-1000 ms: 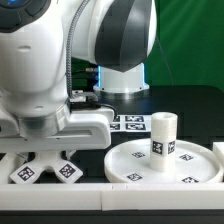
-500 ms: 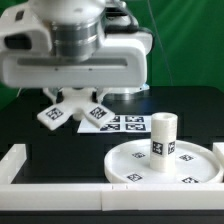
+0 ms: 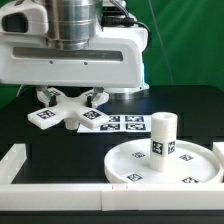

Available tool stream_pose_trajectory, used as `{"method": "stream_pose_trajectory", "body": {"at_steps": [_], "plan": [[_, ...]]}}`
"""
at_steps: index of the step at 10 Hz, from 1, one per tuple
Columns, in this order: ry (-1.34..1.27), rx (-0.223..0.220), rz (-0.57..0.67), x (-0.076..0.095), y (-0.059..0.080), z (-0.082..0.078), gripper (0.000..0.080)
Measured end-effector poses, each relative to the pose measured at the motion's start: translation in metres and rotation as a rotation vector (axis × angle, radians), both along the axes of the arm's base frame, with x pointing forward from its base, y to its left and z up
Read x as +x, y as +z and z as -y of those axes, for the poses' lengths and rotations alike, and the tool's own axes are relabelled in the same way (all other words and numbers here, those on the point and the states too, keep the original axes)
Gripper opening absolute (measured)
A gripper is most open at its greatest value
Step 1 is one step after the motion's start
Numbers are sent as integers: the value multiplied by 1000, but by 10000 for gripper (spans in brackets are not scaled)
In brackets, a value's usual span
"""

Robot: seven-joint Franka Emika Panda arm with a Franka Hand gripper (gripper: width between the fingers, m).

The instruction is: Assemble round table

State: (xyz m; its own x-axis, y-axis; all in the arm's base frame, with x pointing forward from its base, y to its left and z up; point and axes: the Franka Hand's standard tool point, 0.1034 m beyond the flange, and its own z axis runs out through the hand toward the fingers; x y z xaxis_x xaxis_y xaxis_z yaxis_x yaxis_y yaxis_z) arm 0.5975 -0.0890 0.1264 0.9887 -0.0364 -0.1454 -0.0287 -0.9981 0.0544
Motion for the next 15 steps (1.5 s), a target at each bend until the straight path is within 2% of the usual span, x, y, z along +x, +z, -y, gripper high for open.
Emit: {"method": "stream_pose_trajectory", "body": {"at_steps": [1, 2, 3, 4, 7, 8, 9, 10, 11, 12, 15], "plan": [[-7, 14, 70, -9, 10, -26, 442], [-10, 26, 148, -14, 17, -41, 442], [2, 20, 233, -12, 20, -49, 442], [9, 8, 282, -13, 16, -45, 442], [-6, 13, 246, -17, 14, -48, 442], [-73, 7, 203, -25, 17, -69, 442], [-103, 20, 208, -29, 22, -96, 442], [-115, 28, 214, -35, 20, -121, 442], [-124, 26, 214, -39, 14, -138, 442], [-112, 24, 216, -39, 10, -142, 442], [-115, 21, 214, -39, 8, -140, 442]]}}
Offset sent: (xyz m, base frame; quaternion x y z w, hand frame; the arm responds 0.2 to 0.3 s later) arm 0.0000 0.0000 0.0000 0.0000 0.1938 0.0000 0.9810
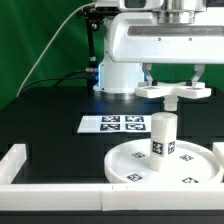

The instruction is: Assemble round table

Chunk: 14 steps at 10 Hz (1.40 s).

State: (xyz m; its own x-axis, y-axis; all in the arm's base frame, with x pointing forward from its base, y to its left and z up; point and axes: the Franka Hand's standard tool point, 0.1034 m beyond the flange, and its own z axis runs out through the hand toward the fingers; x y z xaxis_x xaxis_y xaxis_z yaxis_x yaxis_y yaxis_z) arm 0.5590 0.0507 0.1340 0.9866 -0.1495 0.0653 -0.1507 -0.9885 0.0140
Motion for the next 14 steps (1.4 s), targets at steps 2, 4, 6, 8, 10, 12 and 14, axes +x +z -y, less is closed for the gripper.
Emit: {"method": "stream_pose_trajectory", "body": {"at_steps": [2, 4, 6, 8, 10, 12, 14], "plan": [[0, -6, -12, -2, -7, 1, 442], [1, -8, -13, -2, -8, 4, 442], [-1, -8, -11, -2, -8, 7, 442], [-2, -9, -9, -1, -8, 7, 442], [-1, -15, -15, 1, -15, 8, 442], [-3, -22, -22, 0, -22, 11, 442], [-8, -25, -11, 1, -30, 12, 442]]}}
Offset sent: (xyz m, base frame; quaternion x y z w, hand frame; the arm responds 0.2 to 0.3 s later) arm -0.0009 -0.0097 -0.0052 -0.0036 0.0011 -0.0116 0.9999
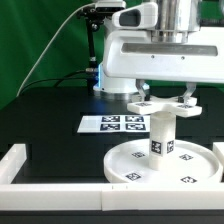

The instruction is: Assemble round table

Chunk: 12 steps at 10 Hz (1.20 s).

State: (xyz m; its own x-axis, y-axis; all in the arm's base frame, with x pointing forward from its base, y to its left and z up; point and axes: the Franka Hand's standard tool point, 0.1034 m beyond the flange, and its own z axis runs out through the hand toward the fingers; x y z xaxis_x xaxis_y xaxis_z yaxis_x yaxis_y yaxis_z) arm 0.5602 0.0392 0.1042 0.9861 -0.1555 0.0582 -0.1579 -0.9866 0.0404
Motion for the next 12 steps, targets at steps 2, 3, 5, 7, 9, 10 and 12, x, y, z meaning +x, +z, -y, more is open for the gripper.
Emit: {"method": "stream_pose_trajectory", "body": {"at_steps": [2, 3, 5, 7, 9, 10, 12], "plan": [[9, 0, 19, 2, 0, 1, 442], [10, 0, 19, 2, 0, 0, 442], [10, 0, 19, 2, 0, 0, 442], [-23, 2, 31, 2, -1, 1, 442], [-158, 18, 56, 2, -1, 1, 442], [-324, 44, 61, 2, -1, 1, 442], [-597, 111, 64, 1, -2, 3, 442]]}}
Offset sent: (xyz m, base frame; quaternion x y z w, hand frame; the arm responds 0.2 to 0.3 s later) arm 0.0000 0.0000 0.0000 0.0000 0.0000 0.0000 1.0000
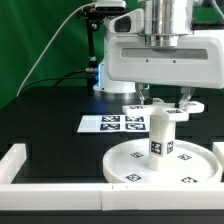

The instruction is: Assemble round table

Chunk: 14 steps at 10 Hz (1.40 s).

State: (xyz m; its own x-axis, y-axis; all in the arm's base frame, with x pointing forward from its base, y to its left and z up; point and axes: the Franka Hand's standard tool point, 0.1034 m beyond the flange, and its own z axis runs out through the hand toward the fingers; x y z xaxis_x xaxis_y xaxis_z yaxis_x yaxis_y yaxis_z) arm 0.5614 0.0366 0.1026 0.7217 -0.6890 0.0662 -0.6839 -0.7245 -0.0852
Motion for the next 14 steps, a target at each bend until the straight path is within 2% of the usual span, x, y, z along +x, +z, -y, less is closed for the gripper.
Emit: {"method": "stream_pose_trajectory", "body": {"at_steps": [5, 7, 9, 12, 13, 14], "plan": [[-318, 44, -9, -1, 0, -1, 442], [-690, 109, -22, -1, -1, -2, 442], [-917, 169, -35, -1, -1, -2, 442], [-914, 168, -36, -1, -2, -3, 442], [-871, 165, -35, -1, 0, -3, 594], [-789, 167, -36, 0, 7, -3, 632]]}}
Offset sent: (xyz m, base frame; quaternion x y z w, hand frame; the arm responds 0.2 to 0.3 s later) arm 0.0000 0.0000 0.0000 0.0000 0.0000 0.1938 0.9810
